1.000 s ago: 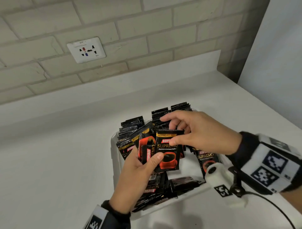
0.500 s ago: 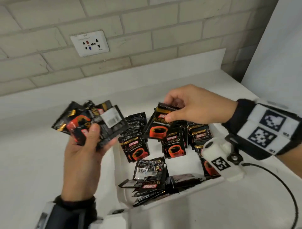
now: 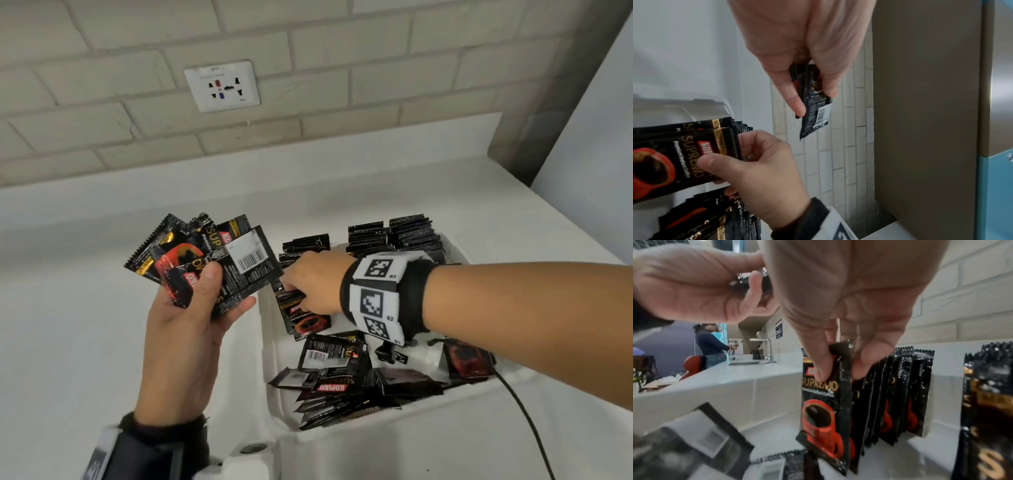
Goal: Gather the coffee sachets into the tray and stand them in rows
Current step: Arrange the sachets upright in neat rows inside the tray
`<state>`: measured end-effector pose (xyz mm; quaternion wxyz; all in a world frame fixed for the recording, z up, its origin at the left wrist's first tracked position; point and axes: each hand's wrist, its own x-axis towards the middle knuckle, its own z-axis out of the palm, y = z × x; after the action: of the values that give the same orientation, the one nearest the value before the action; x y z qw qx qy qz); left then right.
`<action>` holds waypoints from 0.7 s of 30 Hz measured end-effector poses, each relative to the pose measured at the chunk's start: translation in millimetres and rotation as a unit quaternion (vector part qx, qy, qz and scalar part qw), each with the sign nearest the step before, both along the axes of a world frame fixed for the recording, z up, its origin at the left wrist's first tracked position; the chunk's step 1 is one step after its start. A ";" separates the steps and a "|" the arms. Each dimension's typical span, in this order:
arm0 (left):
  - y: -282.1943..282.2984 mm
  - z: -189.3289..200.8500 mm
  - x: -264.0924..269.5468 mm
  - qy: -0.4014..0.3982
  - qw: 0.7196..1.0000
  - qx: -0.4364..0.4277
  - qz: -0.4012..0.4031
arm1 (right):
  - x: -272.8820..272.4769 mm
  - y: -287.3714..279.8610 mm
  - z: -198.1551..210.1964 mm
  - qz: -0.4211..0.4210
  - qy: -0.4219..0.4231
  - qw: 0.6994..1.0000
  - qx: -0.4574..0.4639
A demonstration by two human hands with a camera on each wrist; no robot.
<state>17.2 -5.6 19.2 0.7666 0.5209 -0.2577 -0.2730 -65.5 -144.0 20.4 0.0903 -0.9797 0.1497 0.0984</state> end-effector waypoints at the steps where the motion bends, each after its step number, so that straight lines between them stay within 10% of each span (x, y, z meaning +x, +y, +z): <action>1: -0.4 -0.6 0.0 0.000 1.000 0.001 -0.002 | 0.2 0.2 -2.1 0.002 0.008 1.000 -0.015; 15: -10.1 -10.0 -3.9 0.024 0.996 0.064 -0.058 | -15.7 -19.7 34.3 -0.053 -0.042 0.996 -0.059; 18: -17.0 -12.0 -11.3 0.052 0.995 0.068 -0.052 | -35.1 -28.5 52.4 -0.134 -0.109 0.983 0.065; 21: -23.8 -11.0 -25.1 0.060 0.992 0.081 -0.074 | -62.2 -21.1 60.2 -0.203 -0.196 0.885 0.371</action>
<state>-7.9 -29.4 8.2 0.7136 0.5438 -0.2261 -0.3794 -127.7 -165.1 80.7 0.4923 -0.8222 0.2774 -0.0679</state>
